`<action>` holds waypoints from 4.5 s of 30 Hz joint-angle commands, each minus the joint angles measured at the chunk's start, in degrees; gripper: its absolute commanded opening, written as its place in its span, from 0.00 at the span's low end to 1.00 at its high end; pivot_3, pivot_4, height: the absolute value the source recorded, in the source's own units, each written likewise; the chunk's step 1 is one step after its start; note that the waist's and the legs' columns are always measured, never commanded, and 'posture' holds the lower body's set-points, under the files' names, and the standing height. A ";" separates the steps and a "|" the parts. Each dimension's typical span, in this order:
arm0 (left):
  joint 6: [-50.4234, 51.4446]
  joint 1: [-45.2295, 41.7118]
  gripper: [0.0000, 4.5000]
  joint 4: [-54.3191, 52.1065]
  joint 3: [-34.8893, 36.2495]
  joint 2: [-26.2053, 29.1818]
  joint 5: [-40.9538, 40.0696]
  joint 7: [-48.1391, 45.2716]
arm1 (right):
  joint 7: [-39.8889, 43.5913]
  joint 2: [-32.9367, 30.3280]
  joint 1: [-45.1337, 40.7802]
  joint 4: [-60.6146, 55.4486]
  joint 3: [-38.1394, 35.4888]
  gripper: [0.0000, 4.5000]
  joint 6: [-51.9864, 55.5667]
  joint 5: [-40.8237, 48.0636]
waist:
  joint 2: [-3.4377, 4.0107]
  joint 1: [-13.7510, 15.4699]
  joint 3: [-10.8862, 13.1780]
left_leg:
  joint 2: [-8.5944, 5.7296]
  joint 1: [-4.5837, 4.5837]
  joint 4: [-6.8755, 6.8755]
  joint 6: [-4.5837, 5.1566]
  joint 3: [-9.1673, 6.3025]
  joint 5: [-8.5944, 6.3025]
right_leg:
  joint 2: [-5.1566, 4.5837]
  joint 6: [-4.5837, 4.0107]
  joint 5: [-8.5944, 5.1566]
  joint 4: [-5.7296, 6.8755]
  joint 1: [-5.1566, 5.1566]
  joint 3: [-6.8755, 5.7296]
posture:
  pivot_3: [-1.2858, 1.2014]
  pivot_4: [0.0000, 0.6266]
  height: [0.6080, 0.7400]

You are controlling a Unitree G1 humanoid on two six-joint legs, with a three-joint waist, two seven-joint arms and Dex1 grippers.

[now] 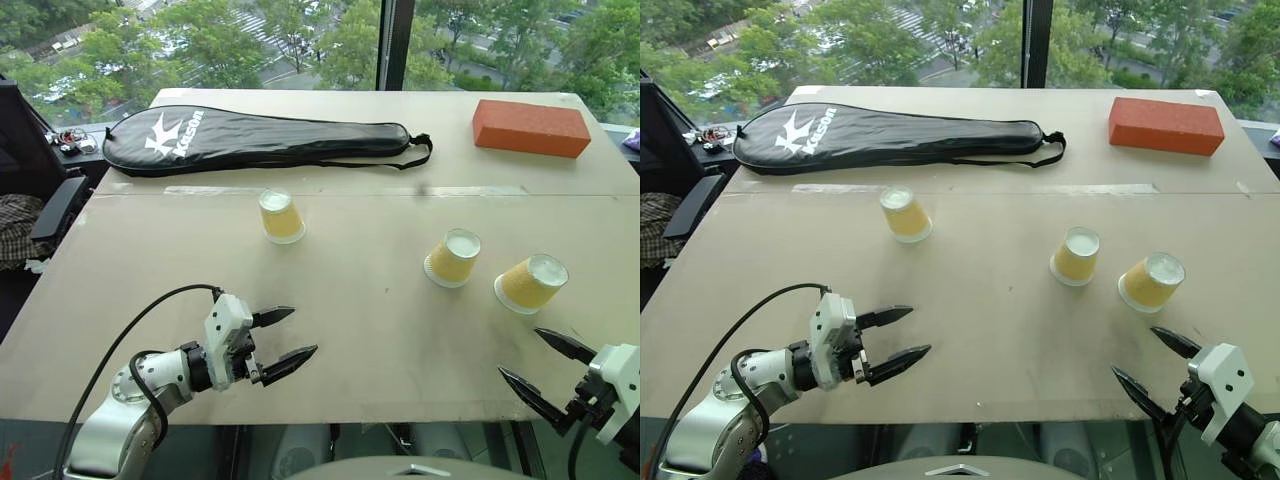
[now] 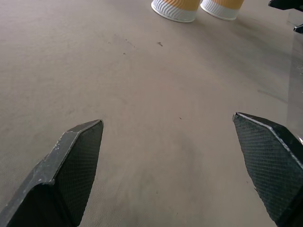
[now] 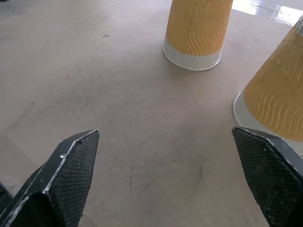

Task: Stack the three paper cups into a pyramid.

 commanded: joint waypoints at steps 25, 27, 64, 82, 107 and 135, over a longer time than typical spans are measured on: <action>7.31 -17.42 1.00 -12.67 -2.89 1.41 -9.25 0.35 | -26.40 -6.74 -29.10 -8.42 2.52 0.99 21.84 6.76 | 0.13 -0.07 -0.13 | 0.07 0.02 0.04 0.02 0.13 0.02 | 0.55 -0.30 0.20 -0.05 0.05 0.14 | 0.52 0.24 1.00; 7.18 -16.70 1.00 -13.13 -2.23 1.56 -9.54 0.44 | -26.41 -7.57 -29.06 -7.33 2.12 0.99 21.98 5.19 | 0.12 -0.06 -0.13 | 0.07 0.01 0.04 0.02 0.14 0.02 | 0.55 -0.33 0.22 -0.05 0.04 0.14 | 0.52 0.24 1.00; 2.74 -4.26 1.00 -18.83 0.77 1.23 -6.92 4.40 | -22.63 -7.72 -53.06 7.52 24.15 0.49 31.57 0.29 | 0.10 -0.42 -0.07 | 0.17 -0.02 0.03 0.03 0.16 0.02 | 0.74 -0.46 0.29 -0.09 -0.01 0.31 | 0.52 0.24 1.00; -0.15 0.08 1.00 -16.77 4.37 -2.19 -6.59 9.35 | -12.88 -8.37 -63.18 22.15 30.29 0.90 22.53 -6.88 | 0.10 -1.30 -0.04 | 0.17 -0.02 0.03 0.03 0.16 0.02 | 0.75 -0.47 0.30 -0.09 -0.02 0.31 | 0.52 0.24 1.00; -0.61 -44.16 1.00 36.48 0.61 1.26 7.78 6.59 | -2.75 -3.77 -15.18 -11.92 4.94 0.99 3.83 8.70 | -0.17 -0.13 0.04 | 0.13 -0.01 0.01 0.02 0.14 0.02 | 0.74 -0.43 0.32 -0.07 0.02 0.23 | 0.52 0.24 1.00; -5.61 -61.32 0.52 47.54 -15.04 -20.41 13.71 -8.00 | -14.17 4.08 -1.05 -15.67 6.69 1.00 -5.22 -0.58 | -0.32 0.13 0.08 | -0.01 -0.07 0.16 0.03 0.10 0.02 | 0.75 -0.42 0.32 -0.03 0.05 0.24 | 0.52 0.24 1.00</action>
